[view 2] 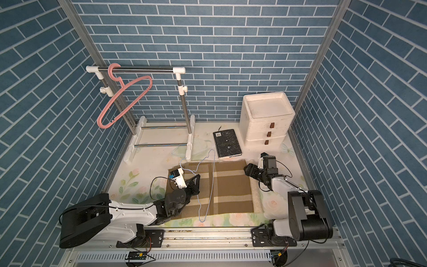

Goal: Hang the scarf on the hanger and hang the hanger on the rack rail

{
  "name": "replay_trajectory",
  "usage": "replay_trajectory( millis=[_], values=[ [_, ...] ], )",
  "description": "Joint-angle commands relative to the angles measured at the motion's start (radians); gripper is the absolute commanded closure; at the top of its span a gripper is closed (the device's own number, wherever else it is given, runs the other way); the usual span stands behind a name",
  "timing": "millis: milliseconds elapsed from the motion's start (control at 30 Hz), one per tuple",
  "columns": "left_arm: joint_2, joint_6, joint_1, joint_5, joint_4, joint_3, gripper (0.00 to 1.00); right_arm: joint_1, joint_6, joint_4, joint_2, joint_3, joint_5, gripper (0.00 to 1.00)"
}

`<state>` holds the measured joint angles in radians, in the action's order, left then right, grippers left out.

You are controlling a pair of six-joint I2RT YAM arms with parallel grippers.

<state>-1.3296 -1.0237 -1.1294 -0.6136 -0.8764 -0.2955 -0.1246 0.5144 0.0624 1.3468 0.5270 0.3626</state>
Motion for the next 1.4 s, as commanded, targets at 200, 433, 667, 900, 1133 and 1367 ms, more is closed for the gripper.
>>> replay_trajectory(
  millis=[200, 433, 667, 900, 1133, 1367],
  values=[
    [0.010, -0.055, -0.010, -0.040, 0.051, 0.014, 1.00, 0.010, -0.098, -0.188, -0.029, -0.033, 0.116, 0.33],
    [-0.012, -0.084, -0.011, -0.043, 0.086, 0.009, 1.00, 0.008, -0.097, -0.176, 0.019, -0.052, 0.223, 0.41],
    [-0.026, -0.101, -0.011, -0.047, 0.093, 0.011, 1.00, 0.001, -0.091, -0.185, 0.035, -0.062, 0.304, 0.53],
    [-0.023, -0.101, -0.011, -0.048, 0.094, 0.012, 1.00, -0.004, -0.103, -0.254, -0.035, -0.008, 0.262, 0.51],
    [-0.020, -0.101, -0.011, -0.048, 0.093, 0.016, 1.00, -0.006, -0.142, -0.321, -0.067, 0.051, 0.199, 0.49],
    [-0.020, -0.102, -0.011, -0.051, 0.088, 0.021, 1.00, -0.020, -0.145, -0.320, -0.038, 0.040, 0.225, 0.49]
  ],
)
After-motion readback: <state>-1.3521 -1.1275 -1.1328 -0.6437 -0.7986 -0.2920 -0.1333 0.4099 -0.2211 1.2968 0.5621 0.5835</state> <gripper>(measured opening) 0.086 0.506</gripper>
